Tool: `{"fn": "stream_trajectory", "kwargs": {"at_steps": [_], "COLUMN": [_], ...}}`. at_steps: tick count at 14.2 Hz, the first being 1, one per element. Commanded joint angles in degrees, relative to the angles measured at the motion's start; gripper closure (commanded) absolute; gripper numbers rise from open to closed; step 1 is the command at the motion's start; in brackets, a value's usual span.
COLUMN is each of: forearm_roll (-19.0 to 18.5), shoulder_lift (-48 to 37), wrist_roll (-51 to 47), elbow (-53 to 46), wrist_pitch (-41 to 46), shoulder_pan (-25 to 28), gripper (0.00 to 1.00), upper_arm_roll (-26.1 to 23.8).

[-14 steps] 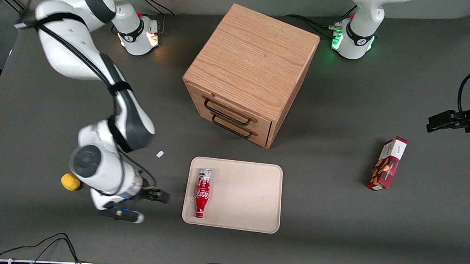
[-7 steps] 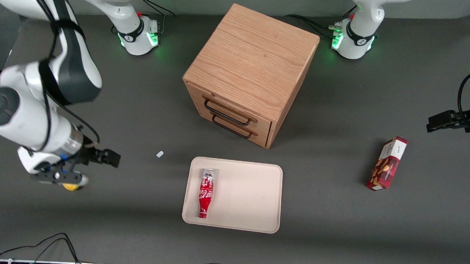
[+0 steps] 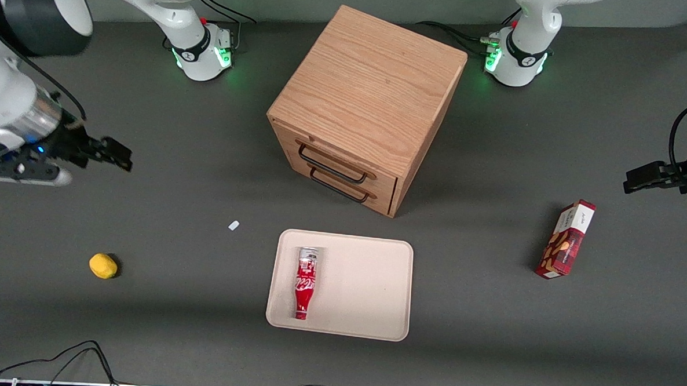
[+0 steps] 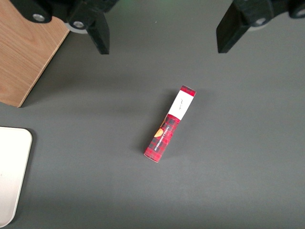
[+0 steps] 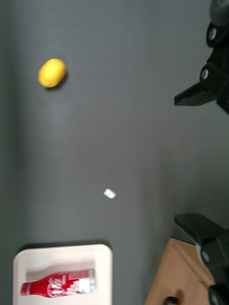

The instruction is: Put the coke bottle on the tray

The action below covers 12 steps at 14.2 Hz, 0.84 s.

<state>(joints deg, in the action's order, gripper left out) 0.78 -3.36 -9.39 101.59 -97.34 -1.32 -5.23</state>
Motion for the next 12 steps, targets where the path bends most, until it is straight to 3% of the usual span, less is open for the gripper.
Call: {"fn": "stream_trajectory", "kwargs": {"at_steps": [1,12], "forearm_roll": [2.8,1.9], "shoulder_lift": [-4.3,-2.2], "wrist_roll": [1.9,0.5], "elbow": [2.5,-3.0], "wrist_pitch": [1.8,3.7], "shoulder_pan": [0.1,0.5], "gripper": [0.0,0.0], "upper_arm_roll": [2.2,4.3]}}
